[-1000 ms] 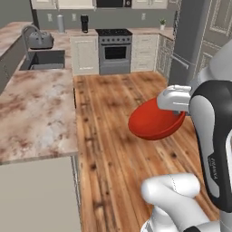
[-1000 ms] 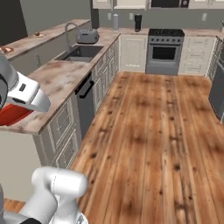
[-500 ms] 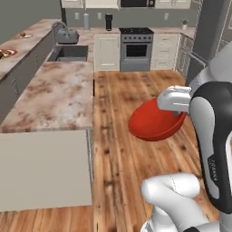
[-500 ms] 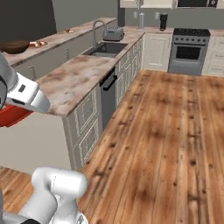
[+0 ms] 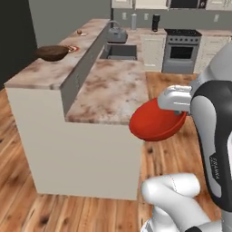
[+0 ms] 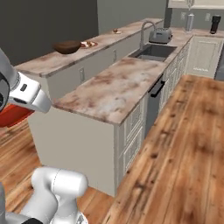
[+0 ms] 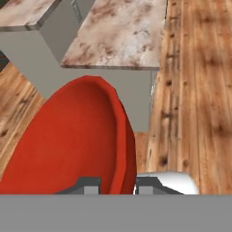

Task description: Take the smaller bowl and place it next to the appetizer plate on the dining counter , and place the larger bowl next to the plate with cooked food.

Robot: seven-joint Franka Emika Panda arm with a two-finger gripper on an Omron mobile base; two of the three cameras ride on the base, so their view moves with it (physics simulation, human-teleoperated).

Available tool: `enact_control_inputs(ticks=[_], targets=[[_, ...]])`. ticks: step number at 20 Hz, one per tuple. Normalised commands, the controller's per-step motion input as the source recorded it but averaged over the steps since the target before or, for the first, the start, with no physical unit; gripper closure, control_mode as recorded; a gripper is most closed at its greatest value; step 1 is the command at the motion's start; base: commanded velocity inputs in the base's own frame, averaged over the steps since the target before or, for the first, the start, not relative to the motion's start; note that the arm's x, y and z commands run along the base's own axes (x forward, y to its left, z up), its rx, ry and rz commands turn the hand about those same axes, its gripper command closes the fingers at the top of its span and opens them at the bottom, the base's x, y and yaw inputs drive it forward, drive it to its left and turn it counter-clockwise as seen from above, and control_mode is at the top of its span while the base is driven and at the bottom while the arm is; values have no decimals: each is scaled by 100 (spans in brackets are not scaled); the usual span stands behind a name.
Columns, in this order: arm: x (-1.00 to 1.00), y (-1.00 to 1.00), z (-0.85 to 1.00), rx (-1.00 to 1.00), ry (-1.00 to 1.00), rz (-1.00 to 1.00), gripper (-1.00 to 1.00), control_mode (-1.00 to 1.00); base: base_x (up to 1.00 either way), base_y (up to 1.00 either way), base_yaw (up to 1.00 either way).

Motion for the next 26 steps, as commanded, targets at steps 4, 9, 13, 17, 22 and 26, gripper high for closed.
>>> enact_control_inputs(ticks=[4,9,13,17,22,26], targets=[[0,0,0,0,0,0,100,100,42,100,21],[0,0,0,0,0,0,100,100,85,100,16],[0,0,0,0,0,0,100,100,100,100,12],[0,0,0,0,0,0,100,100,81,100,5],[0,0,0,0,0,0,100,100,58,100,0],[0,0,0,0,0,0,100,100,56,100,0]])
